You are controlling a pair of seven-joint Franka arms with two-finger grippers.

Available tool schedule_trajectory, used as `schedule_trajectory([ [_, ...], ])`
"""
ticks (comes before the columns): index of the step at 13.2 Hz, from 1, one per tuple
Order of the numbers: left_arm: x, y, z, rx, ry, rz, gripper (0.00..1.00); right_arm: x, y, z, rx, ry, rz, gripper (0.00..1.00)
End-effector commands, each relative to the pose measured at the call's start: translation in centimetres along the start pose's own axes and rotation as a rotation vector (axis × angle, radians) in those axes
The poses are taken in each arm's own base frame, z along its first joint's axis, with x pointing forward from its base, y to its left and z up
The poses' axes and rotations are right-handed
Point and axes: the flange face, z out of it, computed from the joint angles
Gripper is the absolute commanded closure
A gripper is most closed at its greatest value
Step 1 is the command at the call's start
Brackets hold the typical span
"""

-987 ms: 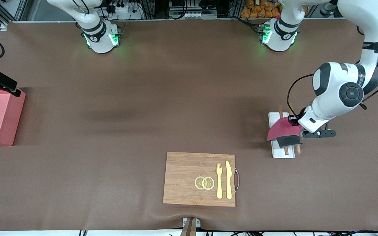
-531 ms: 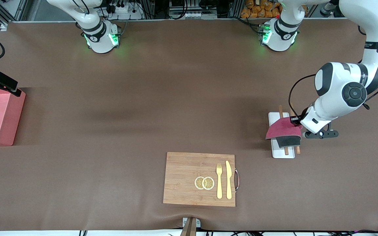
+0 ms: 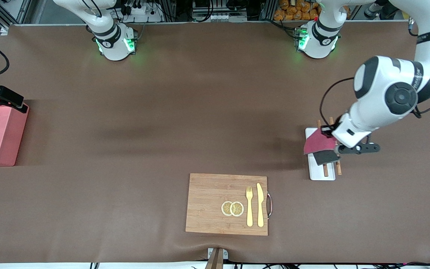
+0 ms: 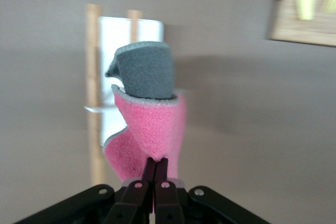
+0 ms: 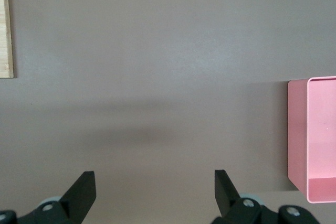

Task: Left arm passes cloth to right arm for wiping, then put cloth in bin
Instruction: 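Carry the cloth with the left gripper while the right gripper reaches toward it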

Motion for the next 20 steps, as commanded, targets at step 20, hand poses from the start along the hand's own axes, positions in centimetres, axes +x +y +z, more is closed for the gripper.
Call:
schedule_trajectory([
  [20,-19.2,44.3,-5.0,-0.694,-0.158,-0.539,1.00,1.5,-7.7,13.9,0.302,-0.826,1.014,0.00],
])
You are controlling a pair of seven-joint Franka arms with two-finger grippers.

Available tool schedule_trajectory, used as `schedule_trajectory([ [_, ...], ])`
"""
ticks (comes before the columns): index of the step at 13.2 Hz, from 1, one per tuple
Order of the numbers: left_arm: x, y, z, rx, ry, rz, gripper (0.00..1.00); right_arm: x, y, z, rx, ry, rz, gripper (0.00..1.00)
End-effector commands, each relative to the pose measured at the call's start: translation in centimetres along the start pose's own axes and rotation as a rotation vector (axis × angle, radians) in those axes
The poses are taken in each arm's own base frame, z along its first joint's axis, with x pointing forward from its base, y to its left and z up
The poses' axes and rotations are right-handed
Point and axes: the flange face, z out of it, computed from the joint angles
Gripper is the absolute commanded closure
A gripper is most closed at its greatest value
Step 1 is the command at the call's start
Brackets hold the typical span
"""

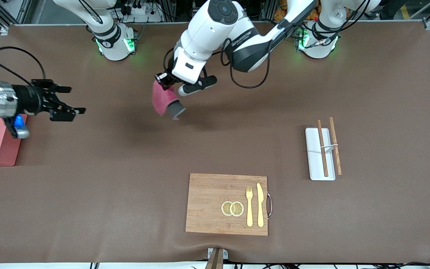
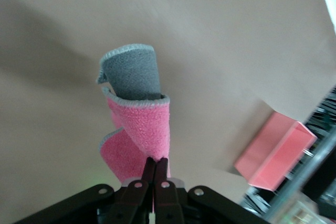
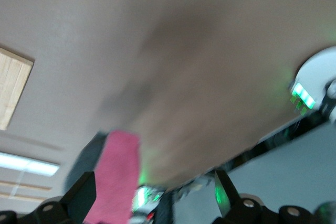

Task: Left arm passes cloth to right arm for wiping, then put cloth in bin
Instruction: 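Carry the cloth with the left gripper while the right gripper reaches toward it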

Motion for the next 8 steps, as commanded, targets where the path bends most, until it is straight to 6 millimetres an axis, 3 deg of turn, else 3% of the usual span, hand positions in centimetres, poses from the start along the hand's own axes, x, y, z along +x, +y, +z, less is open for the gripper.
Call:
schedule_trajectory([
  [1,-1.3,1.0,1.4,-0.090,-0.065,-0.091,1.00,1.4,-2.0,2.1,0.020,-0.116,0.080,0.00],
  [4,-0.6,1.4,2.6,-0.178,-0.097,-0.219,1.00,1.8,-4.7,6.1,0.051,-0.096,0.099,0.00],
  [6,0.0,1.8,2.7,-0.237,-0.127,-0.307,1.00,0.3,-6.0,8.9,0.027,-0.083,0.130,0.00],
  [8,1.0,2.1,2.2,-0.261,-0.160,-0.399,1.00,-1.0,-5.4,10.3,-0.002,-0.091,0.128,0.00],
])
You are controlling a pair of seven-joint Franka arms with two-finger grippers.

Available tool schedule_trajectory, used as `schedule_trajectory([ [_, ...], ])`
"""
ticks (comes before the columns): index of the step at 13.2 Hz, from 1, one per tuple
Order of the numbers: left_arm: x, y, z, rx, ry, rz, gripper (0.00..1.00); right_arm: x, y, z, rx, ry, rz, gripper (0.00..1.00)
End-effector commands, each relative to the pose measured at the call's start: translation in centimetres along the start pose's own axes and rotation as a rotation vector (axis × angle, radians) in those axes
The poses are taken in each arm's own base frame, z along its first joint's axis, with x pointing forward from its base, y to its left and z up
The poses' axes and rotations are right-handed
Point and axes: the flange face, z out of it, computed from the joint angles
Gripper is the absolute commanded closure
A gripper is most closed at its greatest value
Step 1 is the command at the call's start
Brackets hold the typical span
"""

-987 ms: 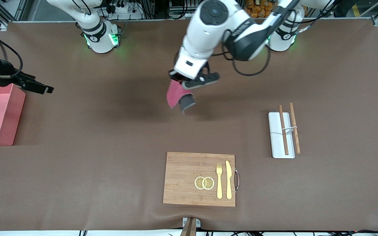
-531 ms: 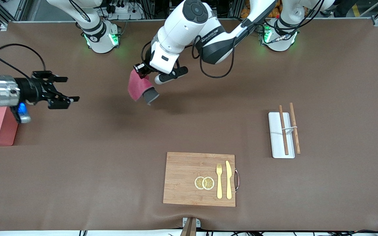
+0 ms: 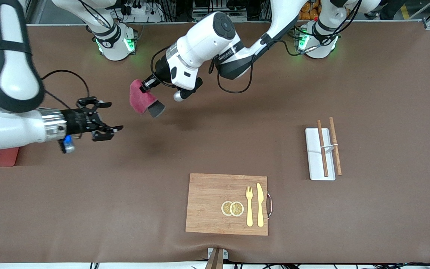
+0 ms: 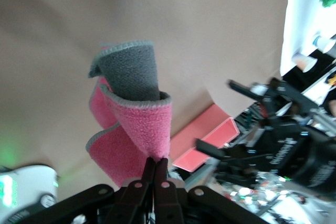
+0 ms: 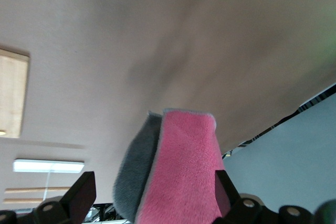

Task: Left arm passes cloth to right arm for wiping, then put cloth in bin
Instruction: 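Grasp the cloth with the right gripper beside the left gripper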

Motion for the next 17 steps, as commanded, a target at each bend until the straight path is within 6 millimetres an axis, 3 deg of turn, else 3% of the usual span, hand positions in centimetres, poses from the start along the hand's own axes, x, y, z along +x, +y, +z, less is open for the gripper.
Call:
schedule_trajectory([
  [1,0.6,1.4,-0.5,-0.042,-0.029,-0.108,1.00,-2.1,1.3,1.6,-0.012,-0.015,0.013,0.00],
  [4,2.5,1.5,0.1,-0.047,-0.017,-0.149,1.00,-2.9,1.2,4.0,-0.033,-0.065,0.013,0.00],
  [6,3.8,2.2,-0.5,-0.065,-0.027,-0.198,1.00,-4.0,0.5,5.1,-0.012,-0.100,0.002,0.00],
  [8,4.3,2.5,-0.7,-0.069,-0.029,-0.213,1.00,-4.5,-0.1,5.8,0.002,-0.108,-0.004,0.13],
  [9,4.2,2.4,-0.7,-0.068,-0.030,-0.212,1.00,-4.5,-0.3,6.1,0.008,-0.109,-0.001,0.24],
  [10,4.2,2.4,-0.7,-0.068,-0.030,-0.212,1.00,-4.5,-0.4,6.8,0.008,-0.106,0.001,0.41],
  [12,4.0,2.5,-0.8,-0.070,-0.032,-0.210,1.00,-4.5,-0.7,7.0,0.024,-0.130,0.006,0.95],
  [13,3.7,2.5,-1.0,-0.071,-0.034,-0.207,1.00,-4.6,-0.8,6.8,0.036,-0.134,0.004,1.00],
  [14,3.6,2.5,-1.1,-0.072,-0.036,-0.207,0.90,-4.7,-1.0,6.7,0.042,-0.130,0.002,1.00],
  [15,3.3,2.6,-1.2,-0.073,-0.039,-0.208,0.63,-4.8,-1.1,6.8,0.041,-0.129,-0.002,1.00],
  [16,3.2,2.7,-1.5,-0.075,-0.039,-0.206,0.48,-5.2,-1.2,7.2,0.036,-0.126,-0.008,1.00],
  [17,3.2,2.7,-1.7,-0.073,-0.034,-0.198,0.12,-5.2,-1.3,7.1,0.039,-0.126,-0.021,1.00],
])
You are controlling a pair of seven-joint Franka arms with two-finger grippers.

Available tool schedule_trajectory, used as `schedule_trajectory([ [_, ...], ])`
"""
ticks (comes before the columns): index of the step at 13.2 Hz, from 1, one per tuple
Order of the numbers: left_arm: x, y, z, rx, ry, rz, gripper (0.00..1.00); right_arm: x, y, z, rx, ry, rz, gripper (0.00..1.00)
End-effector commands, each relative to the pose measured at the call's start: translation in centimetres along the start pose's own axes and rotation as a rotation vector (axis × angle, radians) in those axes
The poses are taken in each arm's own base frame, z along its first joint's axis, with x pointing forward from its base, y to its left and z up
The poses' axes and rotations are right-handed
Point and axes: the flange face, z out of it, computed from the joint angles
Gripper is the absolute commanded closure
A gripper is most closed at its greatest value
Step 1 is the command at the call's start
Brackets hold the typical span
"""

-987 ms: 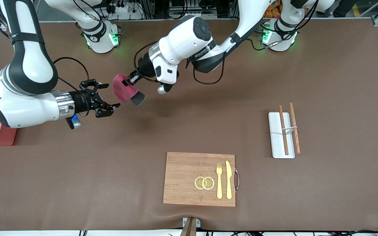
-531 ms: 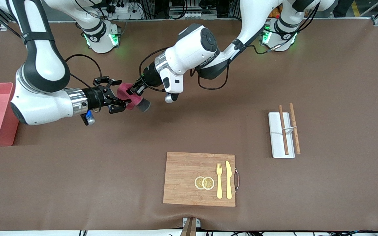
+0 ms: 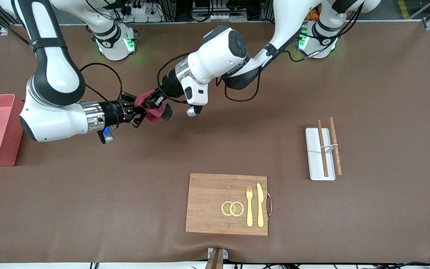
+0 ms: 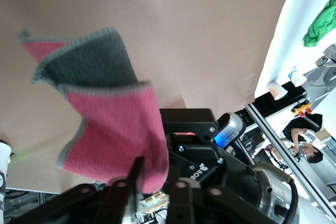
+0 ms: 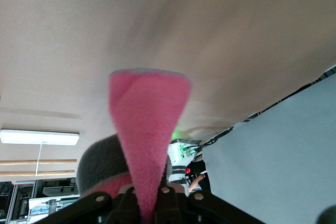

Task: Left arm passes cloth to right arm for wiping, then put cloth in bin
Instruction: 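Grasp the cloth with the right gripper beside the left gripper, then open the left gripper and withdraw it while the right gripper holds cloth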

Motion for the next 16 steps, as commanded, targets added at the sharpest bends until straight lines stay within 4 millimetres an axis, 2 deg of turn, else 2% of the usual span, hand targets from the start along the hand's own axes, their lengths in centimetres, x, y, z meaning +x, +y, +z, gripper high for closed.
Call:
schedule_trajectory([
  [1,-1.7,0.9,-2.1,-0.032,-0.013,0.014,0.00,-0.5,0.3,-0.4,0.024,-0.011,-0.015,1.00],
  [2,-1.7,0.9,-2.6,-0.010,0.001,0.021,0.00,-0.1,0.5,-1.0,0.025,0.003,-0.058,1.00],
  [3,-1.4,2.1,-5.0,0.031,0.030,0.034,0.00,0.2,0.6,-0.5,-0.006,0.050,-0.133,1.00],
  [4,-0.2,3.2,-7.2,0.094,0.080,0.054,0.00,0.8,0.2,0.4,-0.025,0.120,-0.170,1.00],
  [5,0.0,3.7,-9.4,0.146,0.145,0.106,0.00,1.1,-0.6,2.3,-0.042,0.182,-0.193,1.00],
  [6,0.4,3.7,-10.7,0.197,0.214,0.163,0.00,1.7,-1.1,3.8,-0.064,0.258,-0.216,1.00],
  [8,1.2,3.2,-12.8,0.313,0.368,0.309,0.00,1.5,-2.9,8.1,-0.067,0.365,-0.270,1.00],
  [9,1.6,2.8,-13.7,0.374,0.420,0.370,0.00,2.5,-3.6,9.3,-0.050,0.400,-0.284,1.00],
  [10,2.9,3.0,-14.9,0.433,0.464,0.415,0.00,4.1,-4.0,11.8,-0.101,0.466,-0.353,1.00],
  [13,6.9,3.6,-20.0,0.628,0.480,0.558,0.00,10.8,-2.8,14.8,-0.129,0.585,-0.513,1.00],
  [14,8.7,3.6,-21.5,0.706,0.499,0.606,0.00,14.0,-1.4,14.5,-0.142,0.611,-0.582,1.00],
  [16,10.4,3.4,-24.3,0.838,0.552,0.714,0.00,18.7,1.1,12.3,-0.169,0.635,-0.694,1.00],
])
